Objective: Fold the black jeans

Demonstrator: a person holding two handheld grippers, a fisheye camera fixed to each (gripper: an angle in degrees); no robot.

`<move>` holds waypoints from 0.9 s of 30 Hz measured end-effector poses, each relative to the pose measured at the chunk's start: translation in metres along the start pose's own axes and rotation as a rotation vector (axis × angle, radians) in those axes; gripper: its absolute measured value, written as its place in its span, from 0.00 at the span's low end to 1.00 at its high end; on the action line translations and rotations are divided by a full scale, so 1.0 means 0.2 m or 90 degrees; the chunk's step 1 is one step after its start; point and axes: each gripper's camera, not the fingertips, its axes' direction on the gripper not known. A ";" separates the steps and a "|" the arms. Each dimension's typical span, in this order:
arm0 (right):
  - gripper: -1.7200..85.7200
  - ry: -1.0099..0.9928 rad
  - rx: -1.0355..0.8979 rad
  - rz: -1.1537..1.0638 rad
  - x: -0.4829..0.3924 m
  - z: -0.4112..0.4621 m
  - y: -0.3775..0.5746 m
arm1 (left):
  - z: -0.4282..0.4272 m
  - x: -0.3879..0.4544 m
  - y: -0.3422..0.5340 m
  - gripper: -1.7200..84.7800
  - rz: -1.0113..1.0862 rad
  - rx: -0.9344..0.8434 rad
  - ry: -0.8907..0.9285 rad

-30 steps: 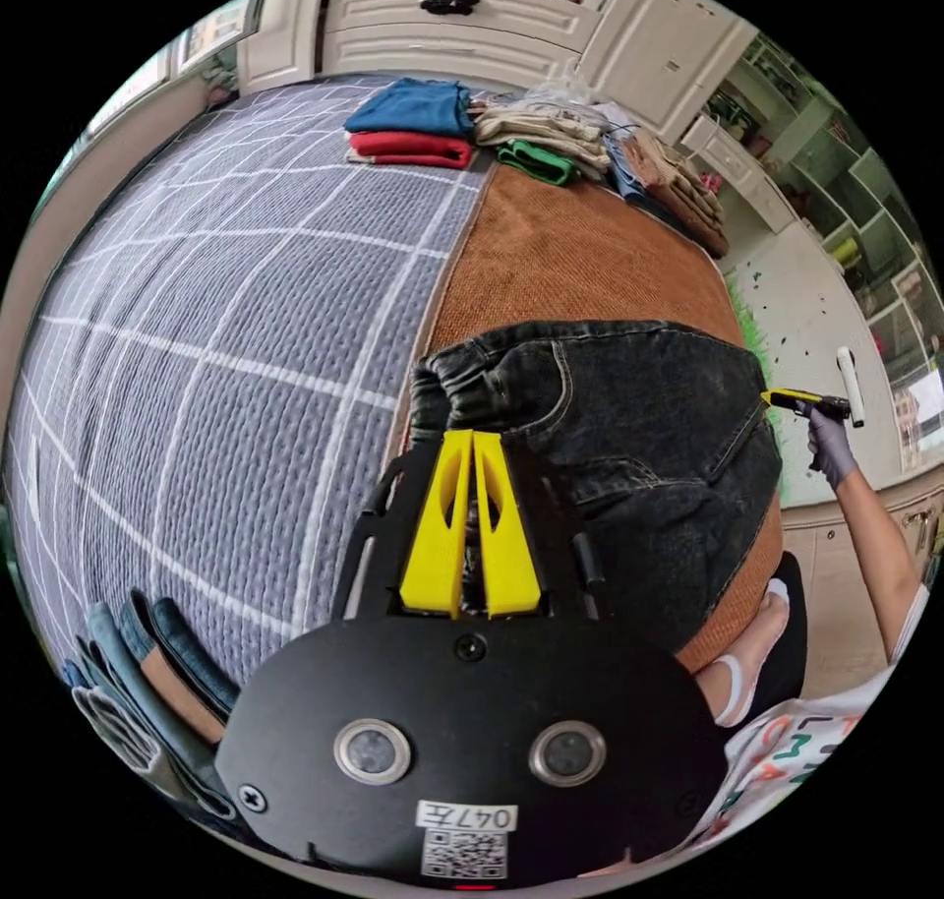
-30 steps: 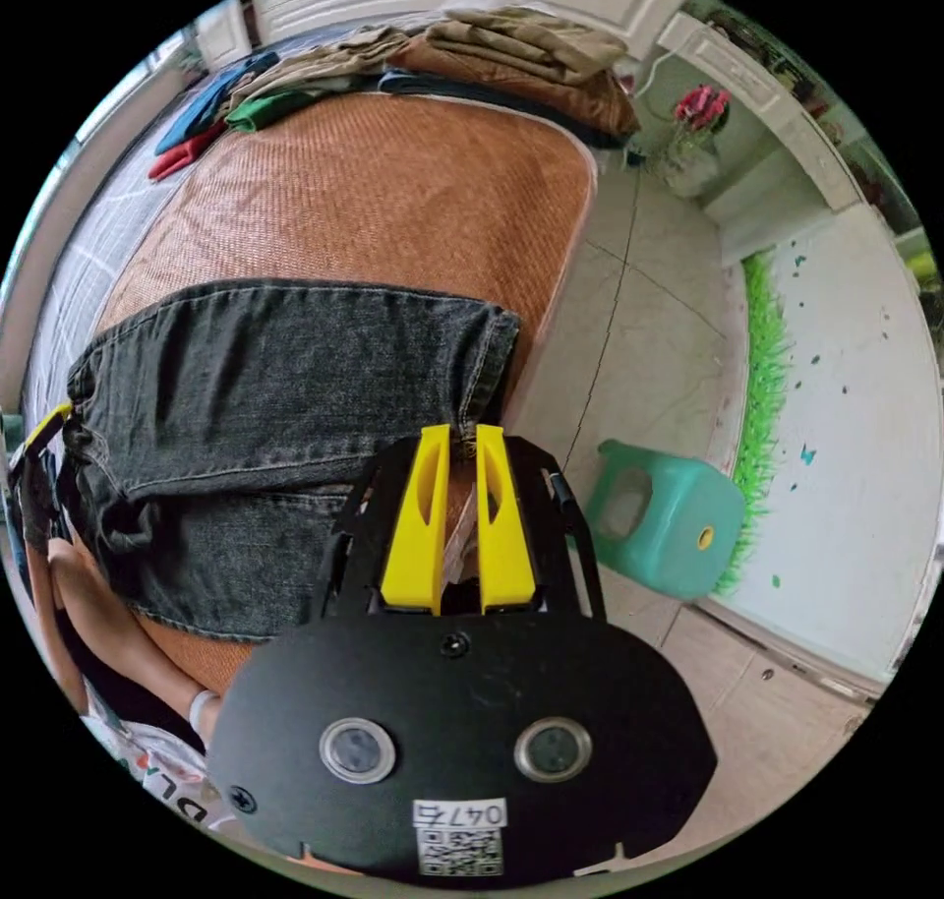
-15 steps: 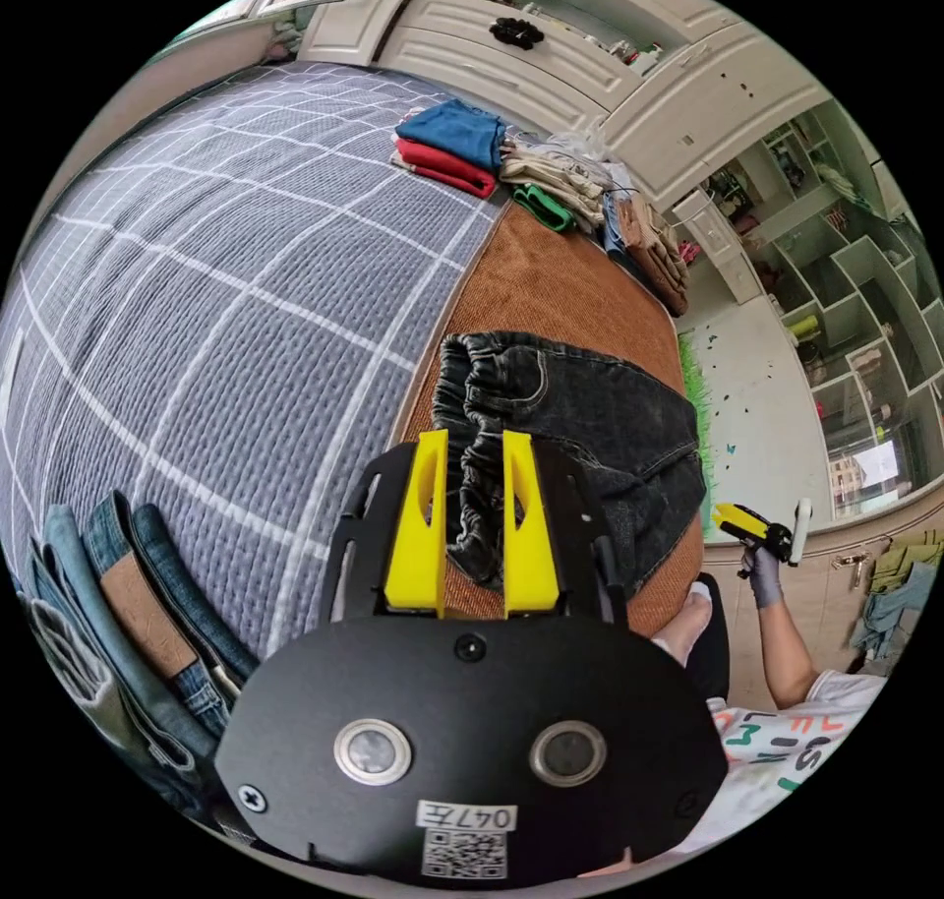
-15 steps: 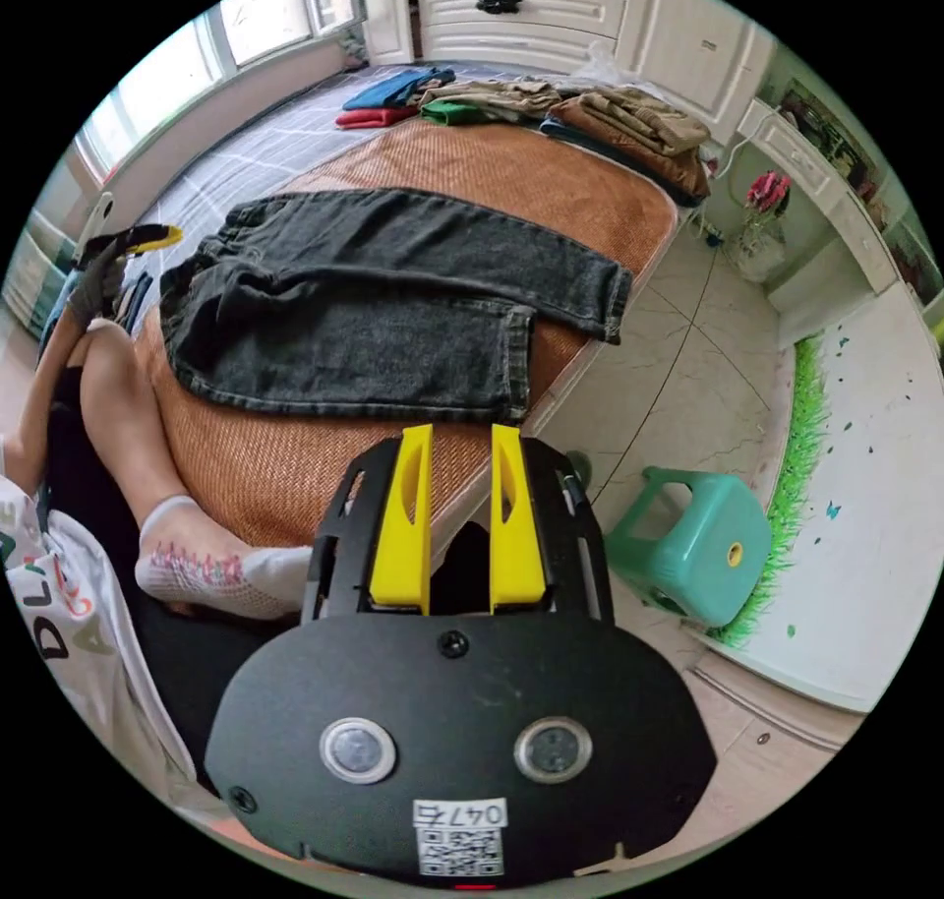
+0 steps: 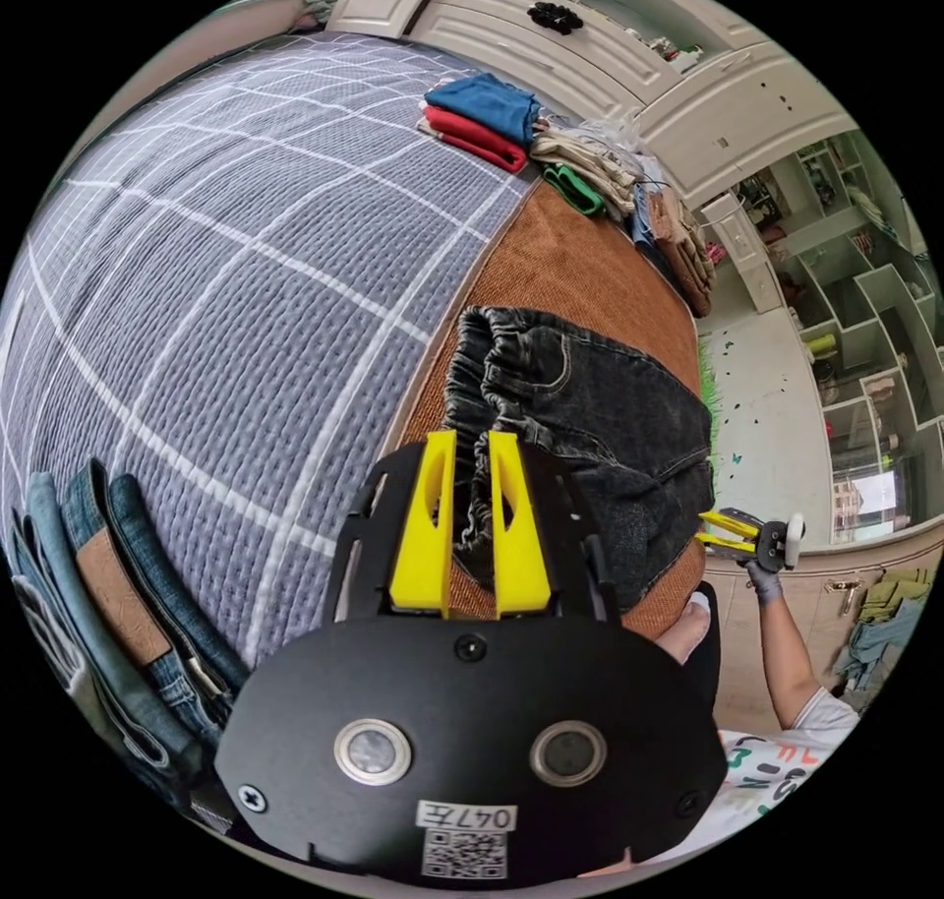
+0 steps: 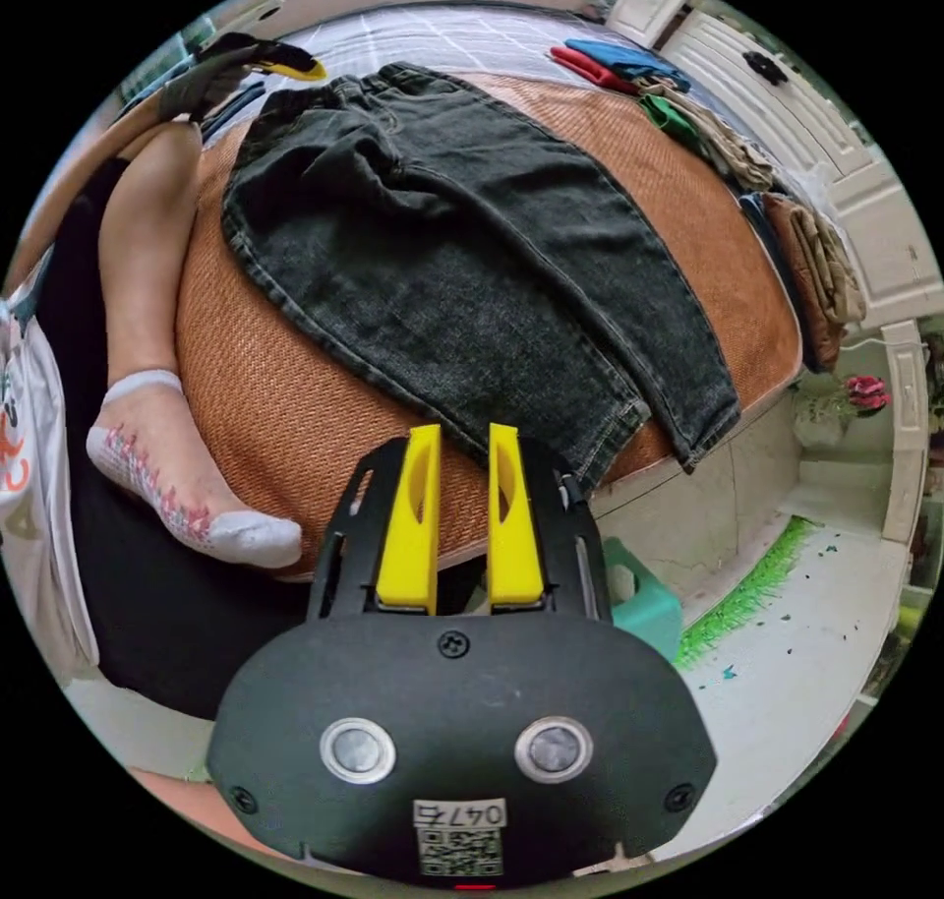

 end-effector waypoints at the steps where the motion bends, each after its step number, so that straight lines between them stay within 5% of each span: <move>1: 0.03 0.001 -0.003 0.038 0.02 -0.03 0.02 | 0.00 0.01 0.01 0.11 0.003 0.010 0.009; 6: 0.01 -0.006 -0.038 0.086 -0.08 -0.11 0.16 | -0.05 0.04 0.05 0.15 0.003 0.036 0.038; 11: 0.02 -0.027 -0.027 0.134 -0.25 -0.26 0.37 | -0.03 0.13 0.12 0.20 0.004 -0.016 -0.057; 27: 0.04 0.019 0.091 0.315 -0.41 -0.55 0.96 | 0.46 0.11 0.04 0.23 -0.031 -0.171 0.008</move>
